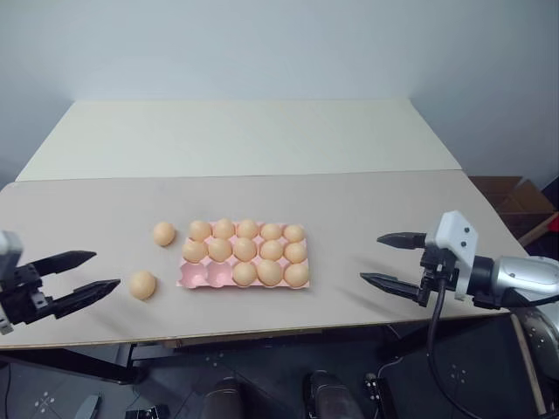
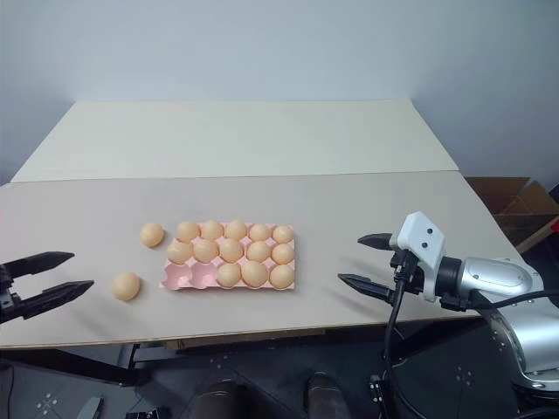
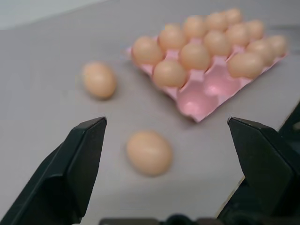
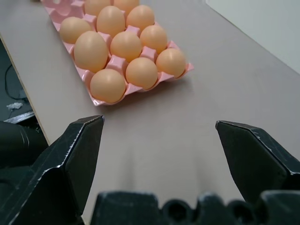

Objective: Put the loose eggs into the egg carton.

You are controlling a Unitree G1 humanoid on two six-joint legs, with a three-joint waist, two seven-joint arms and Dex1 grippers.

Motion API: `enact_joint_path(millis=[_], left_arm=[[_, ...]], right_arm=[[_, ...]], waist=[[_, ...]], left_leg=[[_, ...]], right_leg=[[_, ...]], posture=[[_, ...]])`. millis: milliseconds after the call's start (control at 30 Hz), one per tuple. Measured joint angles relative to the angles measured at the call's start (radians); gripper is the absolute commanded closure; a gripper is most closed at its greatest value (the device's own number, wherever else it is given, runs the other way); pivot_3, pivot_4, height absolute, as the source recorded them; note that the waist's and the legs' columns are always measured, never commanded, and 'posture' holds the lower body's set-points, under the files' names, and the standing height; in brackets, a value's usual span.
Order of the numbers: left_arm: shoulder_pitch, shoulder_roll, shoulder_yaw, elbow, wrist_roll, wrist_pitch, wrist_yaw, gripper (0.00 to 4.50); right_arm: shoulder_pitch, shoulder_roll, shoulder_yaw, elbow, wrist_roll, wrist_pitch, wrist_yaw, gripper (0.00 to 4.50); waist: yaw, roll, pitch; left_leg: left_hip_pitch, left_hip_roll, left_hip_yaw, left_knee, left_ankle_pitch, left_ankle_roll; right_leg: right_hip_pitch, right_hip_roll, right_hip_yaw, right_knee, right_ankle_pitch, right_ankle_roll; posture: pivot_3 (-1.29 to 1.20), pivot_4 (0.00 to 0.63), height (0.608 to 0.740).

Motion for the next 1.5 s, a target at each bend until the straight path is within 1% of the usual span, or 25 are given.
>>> enact_joint_path(millis=[67, 167, 233, 367, 467, 633, 667, 700, 767, 833, 900, 967, 1033, 1067, 1133, 1233, 1300, 1433, 1500], left_arm=[[-0.024, 0.012, -0.063, -0.036, 0.0, 0.119, 0.091, 0.0], [-0.08, 0.007, -0.162, -0.07, 0.002, 0.247, 0.209, 0.0], [-0.141, -0.016, -0.213, -0.081, 0.01, 0.306, 0.288, 0.0], [-0.227, -0.049, -0.313, -0.082, 0.036, 0.37, 0.398, 0.0], [-0.295, -0.087, -0.366, -0.066, 0.06, 0.4, 0.463, 0.63], [-0.325, -0.091, -0.39, -0.05, 0.087, 0.404, 0.491, 2.28], [-0.325, -0.091, -0.39, -0.05, 0.088, 0.403, 0.49, 2.51], [-0.325, -0.091, -0.39, -0.049, 0.088, 0.401, 0.486, 2.58], [-0.311, -0.077, -0.39, -0.05, 0.092, 0.365, 0.446, 2.6], [-0.269, -0.043, -0.384, -0.058, 0.103, 0.256, 0.356, 2.6], [-0.258, -0.023, -0.36, -0.065, 0.105, 0.147, 0.251, 2.6], [-0.288, -0.006, -0.349, -0.069, 0.088, 0.051, 0.136, 2.6], [-0.351, 0.001, -0.365, -0.067, 0.069, -0.01, 0.039, 2.6], [-0.384, 0.003, -0.388, -0.062, 0.065, -0.033, 0.005, 2.6], [-0.471, -0.009, -0.475, -0.028, 0.073, -0.067, -0.053, 2.6], [-0.614, -0.068, -0.631, 0.04, 0.113, -0.086, -0.103, 2.6], [-0.662, -0.097, -0.706, 0.073, 0.14, -0.103, -0.129, 2.6], [-0.733, -0.148, -0.807, 0.146, 0.214, -0.145, -0.148, 2.6], [-0.739, -0.155, -0.851, 0.166, 0.25, -0.155, -0.155, 1.88]], right_arm=[[-0.015, 0.001, 0.002, 0.0, 0.002, -0.002, -0.009, 0.03], [-0.036, 0.002, 0.003, 0.0, 0.014, -0.004, -0.021, 0.03], [-0.042, 0.003, 0.005, 0.0, 0.022, -0.005, -0.025, 0.03], [-0.056, 0.007, 0.006, 0.0, 0.04, -0.004, -0.035, 0.03], [-0.065, 0.008, 0.007, -0.004, 0.057, -0.004, -0.046, 0.0], [-0.063, 0.009, 0.002, -0.032, 0.088, -0.001, -0.076, 0.0], [-0.062, 0.009, 0.001, -0.035, 0.096, 0.0, -0.081, 0.0], [-0.061, 0.009, 0.0, -0.038, 0.101, 0.0, -0.087, 0.0], [-0.052, 0.009, -0.003, -0.042, 0.113, 0.0, -0.097, 0.0], [-0.041, 0.008, -0.005, -0.048, 0.114, 0.002, -0.11, 0.0], [-0.036, 0.007, -0.005, -0.05, 0.115, 0.004, -0.117, 0.0], [-0.032, 0.007, -0.006, -0.058, 0.115, 0.004, -0.127, 0.0], [-0.029, 0.007, -0.004, -0.064, 0.115, 0.003, -0.135, 0.0], [-0.028, 0.007, -0.003, -0.066, 0.115, 0.003, -0.137, 0.0], [-0.027, 0.008, 0.001, -0.071, 0.115, 0.003, -0.148, 0.0], [-0.03, 0.011, 0.007, -0.078, 0.115, 0.003, -0.159, 0.0], [-0.03, 0.014, 0.011, -0.082, 0.115, 0.004, -0.173, 0.0], [-0.026, 0.015, 0.018, -0.088, 0.115, 0.004, -0.19, 0.0], [-0.024, 0.015, 0.019, -0.095, 0.115, 0.004, -0.196, 0.0]], waist=[[0.002, 0.0, 0.0], [0.006, 0.0, 0.0], [0.009, 0.0, 0.0], [0.011, 0.0, 0.0], [0.011, -0.001, 0.0], [0.01, -0.001, 0.0], [0.011, -0.001, 0.0], [0.012, -0.001, 0.0], [0.012, -0.001, 0.0], [0.011, -0.001, 0.0], [0.013, 0.0, 0.0], [0.018, 0.0, 0.0], [0.026, 0.0, 0.0], [0.028, 0.0, 0.0], [0.029, 0.0, 0.0], [0.028, 0.0, 0.0], [0.022, 0.0, 0.0], [0.015, -0.001, 0.0], [0.014, -0.001, 0.0]], left_leg=[[-0.001, -0.001, 0.0, 0.0, 0.0, 0.0], [-0.002, -0.001, -0.001, 0.0, 0.0, 0.0], [-0.002, -0.001, -0.002, 0.0, 0.0, 0.0], [-0.002, -0.002, -0.001, 0.0, 0.0, 0.0], [-0.002, -0.002, -0.002, 0.0, 0.0, 0.0], [-0.002, -0.002, -0.002, 0.0, 0.0, 0.0], [-0.002, -0.002, -0.002, 0.0, 0.0, 0.0], [-0.002, -0.002, -0.002, 0.0, 0.0, 0.0], [-0.002, -0.002, -0.002, 0.0, 0.0, 0.0], [-0.003, -0.002, -0.001, 0.0, 0.0, 0.0], [-0.004, -0.002, -0.001, 0.0, 0.0, 0.0], [-0.003, -0.002, -0.001, 0.0, 0.0, 0.0], [-0.003, -0.002, -0.001, 0.0, 0.0, 0.0], [-0.003, -0.002, -0.001, 0.0, 0.0, 0.0], [-0.003, -0.003, -0.001, 0.0, 0.0, 0.0], [-0.003, -0.003, -0.002, 0.001, 0.0, 0.0], [-0.003, -0.003, -0.002, 0.001, 0.0, 0.001], [-0.003, -0.003, -0.003, 0.001, 0.0, 0.001], [-0.003, -0.003, -0.003, 0.001, 0.0, 0.001]], right_leg=[[0.0, 0.0, 0.0, 0.0, 0.003, 0.002], [-0.001, 0.0, 0.0, -0.001, 0.006, 0.0], [0.0, 0.0, 0.0, -0.001, 0.006, 0.0], [0.0, 0.0, 0.0, 0.0, 0.007, -0.001], [0.0, 0.0, 0.0, 0.0, 0.007, 0.0], [0.0, 0.0, 0.0, 0.0, 0.007, 0.0], [0.0, 0.0, 0.0, 0.0, 0.007, 0.0], [0.0, 0.0, 0.0, 0.0, 0.007, 0.0], [0.0, 0.0, 0.0, -0.001, 0.007, -0.001], [-0.001, -0.001, 0.0, -0.001, 0.005, -0.004], [-0.002, -0.001, 0.0, -0.001, 0.004, -0.006], [-0.001, -0.001, 0.0, -0.001, 0.004, -0.007], [-0.001, -0.001, 0.0, -0.001, 0.004, -0.007], [0.0, -0.001, 0.0, -0.001, 0.004, -0.007], [0.001, -0.001, 0.0, -0.002, 0.004, -0.006], [0.003, 0.0, 0.0, -0.003, 0.008, 0.001], [0.002, 0.0, 0.0, -0.003, 0.008, 0.002], [0.003, 0.001, 0.0, -0.002, 0.008, 0.002], [0.003, 0.001, 0.0, -0.002, 0.008, 0.002]], posture=[[0.0, 0.15, 0.74], [0.0, 0.15, 0.74], [0.0, 0.15, 0.74], [0.0, 0.15, 0.74], [0.0, 0.15, 0.74], [0.0, 0.15, 0.74], [0.0, 0.15, 0.74], [0.0, 0.15, 0.74], [0.0, 0.15, 0.74], [0.0, 0.15, 0.74], [0.0, 0.15, 0.74], [0.0, 0.15, 0.74], [0.0, 0.15, 0.74], [0.0, 0.15, 0.74], [0.0, 0.15, 0.74], [0.0, 0.15, 0.74], [0.0, 0.15, 0.74], [0.0, 0.15, 0.74], [0.0, 0.15, 0.74]])
